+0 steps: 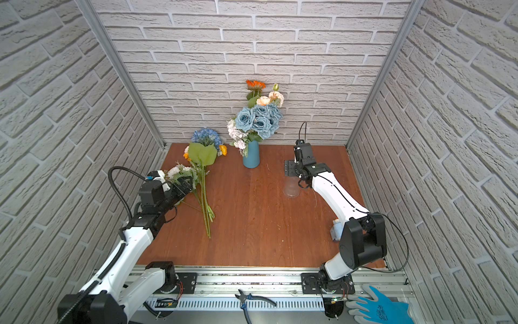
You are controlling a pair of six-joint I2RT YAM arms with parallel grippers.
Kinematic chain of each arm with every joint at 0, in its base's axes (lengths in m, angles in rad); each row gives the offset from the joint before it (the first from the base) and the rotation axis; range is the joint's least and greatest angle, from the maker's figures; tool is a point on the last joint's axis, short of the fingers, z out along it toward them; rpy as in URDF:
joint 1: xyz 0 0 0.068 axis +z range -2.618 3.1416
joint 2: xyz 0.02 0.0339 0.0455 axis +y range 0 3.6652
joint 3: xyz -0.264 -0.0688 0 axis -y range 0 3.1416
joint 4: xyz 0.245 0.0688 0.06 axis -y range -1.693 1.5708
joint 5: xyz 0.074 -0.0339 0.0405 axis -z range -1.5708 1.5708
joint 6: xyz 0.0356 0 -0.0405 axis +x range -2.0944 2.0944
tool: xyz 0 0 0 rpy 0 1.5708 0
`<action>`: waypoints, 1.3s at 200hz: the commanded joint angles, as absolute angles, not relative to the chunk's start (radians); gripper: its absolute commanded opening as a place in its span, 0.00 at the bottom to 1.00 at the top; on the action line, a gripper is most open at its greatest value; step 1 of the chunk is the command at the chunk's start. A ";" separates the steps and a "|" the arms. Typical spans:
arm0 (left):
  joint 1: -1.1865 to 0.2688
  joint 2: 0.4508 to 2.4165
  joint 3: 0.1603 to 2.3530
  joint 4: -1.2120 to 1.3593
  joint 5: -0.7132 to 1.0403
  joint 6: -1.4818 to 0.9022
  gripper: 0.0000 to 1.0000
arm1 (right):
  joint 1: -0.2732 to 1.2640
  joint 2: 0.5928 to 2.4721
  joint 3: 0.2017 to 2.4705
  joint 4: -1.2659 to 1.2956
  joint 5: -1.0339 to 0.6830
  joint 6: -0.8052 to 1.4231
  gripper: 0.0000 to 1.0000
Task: Arrange the flowers into the vase
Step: 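Lower the right gripper around the clear glass vase and close on it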
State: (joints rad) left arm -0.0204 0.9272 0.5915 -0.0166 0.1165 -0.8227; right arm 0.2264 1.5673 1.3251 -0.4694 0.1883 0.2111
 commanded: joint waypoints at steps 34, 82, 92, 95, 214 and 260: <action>-0.014 0.913 0.595 -0.023 0.098 -0.793 0.98 | 0.221 1.603 1.336 -0.417 0.137 0.255 0.78; -0.014 0.906 0.589 -0.030 0.092 -0.788 0.98 | 0.222 1.594 1.354 -0.471 0.073 0.233 0.43; -0.014 0.908 0.589 -0.029 0.091 -0.789 0.98 | 0.224 1.592 1.355 -0.482 0.050 0.244 0.44; -0.014 0.908 0.588 -0.029 0.091 -0.789 0.98 | 0.223 1.591 1.354 -0.484 0.038 0.248 0.44; -0.012 0.894 0.571 -0.101 0.024 -0.749 0.98 | 0.597 1.618 1.399 -0.557 0.131 0.278 0.47; -0.013 0.919 0.562 -0.114 0.044 -0.719 0.87 | 0.670 1.688 1.473 -0.605 0.190 0.247 0.53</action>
